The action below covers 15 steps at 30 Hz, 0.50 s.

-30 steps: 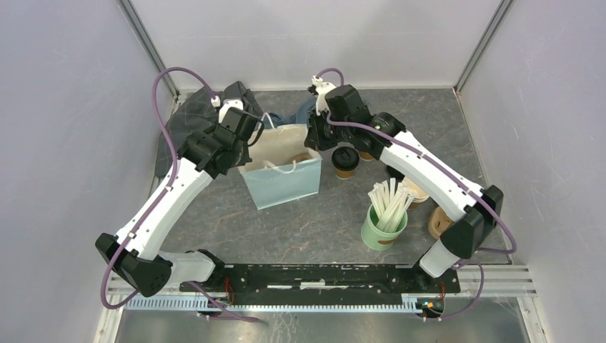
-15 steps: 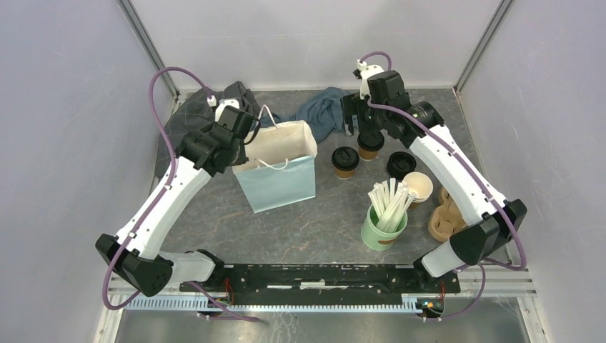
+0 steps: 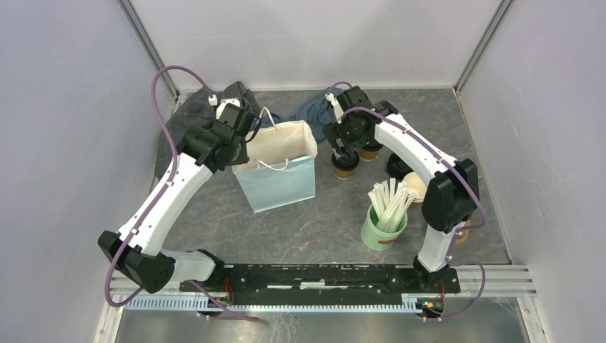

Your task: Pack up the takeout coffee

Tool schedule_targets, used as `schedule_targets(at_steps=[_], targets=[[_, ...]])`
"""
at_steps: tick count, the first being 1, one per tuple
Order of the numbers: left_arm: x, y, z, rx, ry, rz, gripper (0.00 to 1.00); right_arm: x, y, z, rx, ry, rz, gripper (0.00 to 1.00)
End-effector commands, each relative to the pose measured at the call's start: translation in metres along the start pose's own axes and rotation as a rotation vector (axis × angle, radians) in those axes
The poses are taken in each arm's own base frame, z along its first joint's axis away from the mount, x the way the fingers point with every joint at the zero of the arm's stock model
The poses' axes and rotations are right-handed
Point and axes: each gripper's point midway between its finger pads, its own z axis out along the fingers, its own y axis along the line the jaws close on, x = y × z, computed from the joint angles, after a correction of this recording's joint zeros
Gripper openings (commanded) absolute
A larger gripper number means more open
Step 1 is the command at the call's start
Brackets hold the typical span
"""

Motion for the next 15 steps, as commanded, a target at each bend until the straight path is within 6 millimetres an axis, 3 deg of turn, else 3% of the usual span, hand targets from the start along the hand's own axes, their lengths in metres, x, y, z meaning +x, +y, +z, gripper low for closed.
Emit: schedule_targets(at_steps=[1,15], targets=[[-0.007,-0.002,-0.002,0.005,-0.003,-0.022,0.42,-0.006,0.003,0.003,-0.021,-0.014,-0.015,0.91],[-0.004,-0.004,0.001,0.004,0.024,-0.035,0.42,0.007,0.001,0.026,-0.008,0.048,-0.039,0.88]])
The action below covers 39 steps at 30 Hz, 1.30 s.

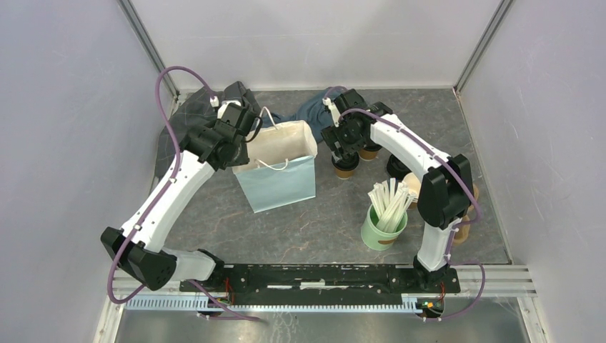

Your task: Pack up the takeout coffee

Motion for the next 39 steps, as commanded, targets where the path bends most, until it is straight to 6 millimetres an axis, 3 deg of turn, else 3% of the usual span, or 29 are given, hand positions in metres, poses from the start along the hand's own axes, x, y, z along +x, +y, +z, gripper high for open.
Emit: schedule_targets(at_steps=[1,22,33,39], targets=[[-0.01,-0.004,-0.006,0.022,-0.016,-0.044,0.42,-0.004,-0.004,0.005,0.018,-0.012,-0.032,0.88],[-0.013,-0.008,-0.004,0.035,-0.011,-0.047,0.42,-0.008,-0.009,0.019,0.044,0.0,-0.046,0.83],[-0.014,-0.013,-0.001,0.041,-0.001,-0.033,0.42,-0.022,-0.008,0.009,0.039,-0.041,-0.041,0.84],[-0.015,-0.014,0.0,0.043,0.0,-0.031,0.42,-0.018,-0.01,0.012,0.05,-0.028,-0.044,0.83]])
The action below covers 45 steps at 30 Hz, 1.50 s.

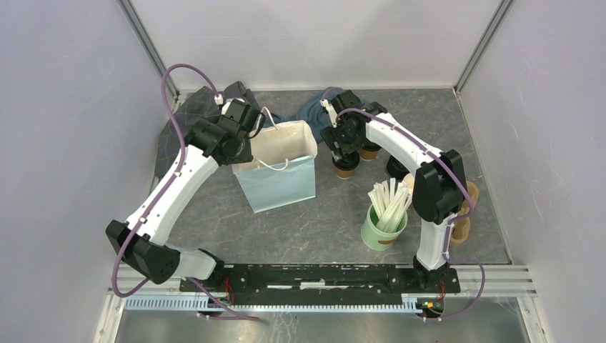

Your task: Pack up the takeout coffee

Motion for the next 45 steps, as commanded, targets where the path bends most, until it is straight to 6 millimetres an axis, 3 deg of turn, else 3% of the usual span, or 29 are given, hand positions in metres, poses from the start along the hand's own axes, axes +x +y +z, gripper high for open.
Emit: schedule_targets(at_steps=[1,9,45], targets=[[-0.014,-0.004,-0.006,0.02,-0.033,-0.029,0.42,-0.014,-0.006,-0.005,0.022,-0.044,-0.016,0.81],[-0.014,-0.004,-0.005,0.021,-0.032,-0.032,0.42,-0.01,-0.006,0.0,0.012,-0.03,-0.016,0.74],[-0.011,-0.002,-0.005,0.024,-0.028,-0.029,0.42,0.002,-0.003,0.007,-0.005,0.0,-0.018,0.79]])
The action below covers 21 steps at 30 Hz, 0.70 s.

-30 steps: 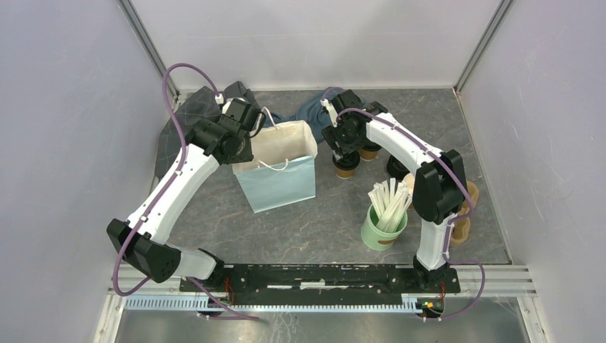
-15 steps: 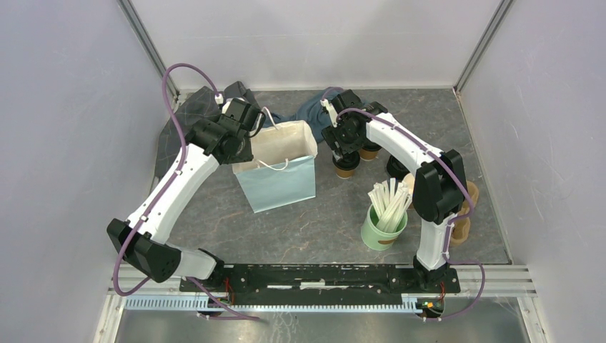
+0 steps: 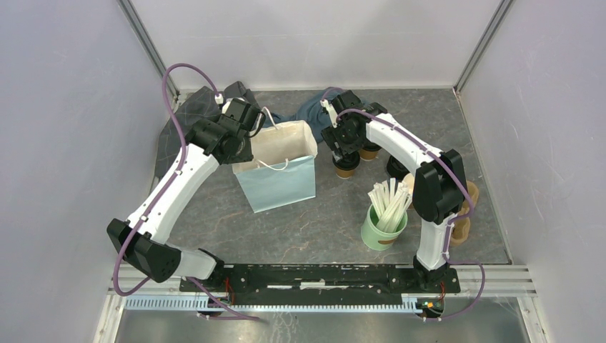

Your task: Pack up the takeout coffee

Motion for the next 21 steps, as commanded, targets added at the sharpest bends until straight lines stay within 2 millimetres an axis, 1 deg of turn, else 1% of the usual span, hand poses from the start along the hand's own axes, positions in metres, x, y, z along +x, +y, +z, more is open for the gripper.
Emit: schedule_targets(at_steps=[1,6,9,12,16,21], targets=[[-0.01,-0.001,-0.007,0.023,-0.035,-0.025,0.42,0.002,-0.002,0.005,-0.003,0.002,-0.019,0.79],[-0.009,0.0,-0.007,0.023,-0.032,-0.027,0.42,0.001,0.0,0.006,-0.014,-0.002,-0.02,0.78],[-0.01,0.0,-0.007,0.022,-0.034,-0.028,0.42,-0.002,-0.001,0.003,-0.012,-0.011,-0.018,0.74],[-0.009,0.0,-0.008,0.026,-0.035,-0.03,0.45,-0.006,-0.002,-0.004,-0.003,-0.024,-0.017,0.67],[-0.011,0.0,-0.013,0.038,-0.035,-0.049,0.52,-0.015,-0.005,-0.02,0.013,-0.069,-0.002,0.63],[-0.018,0.004,-0.026,0.041,-0.045,-0.107,0.63,-0.03,-0.003,-0.05,-0.004,-0.171,0.02,0.56]])
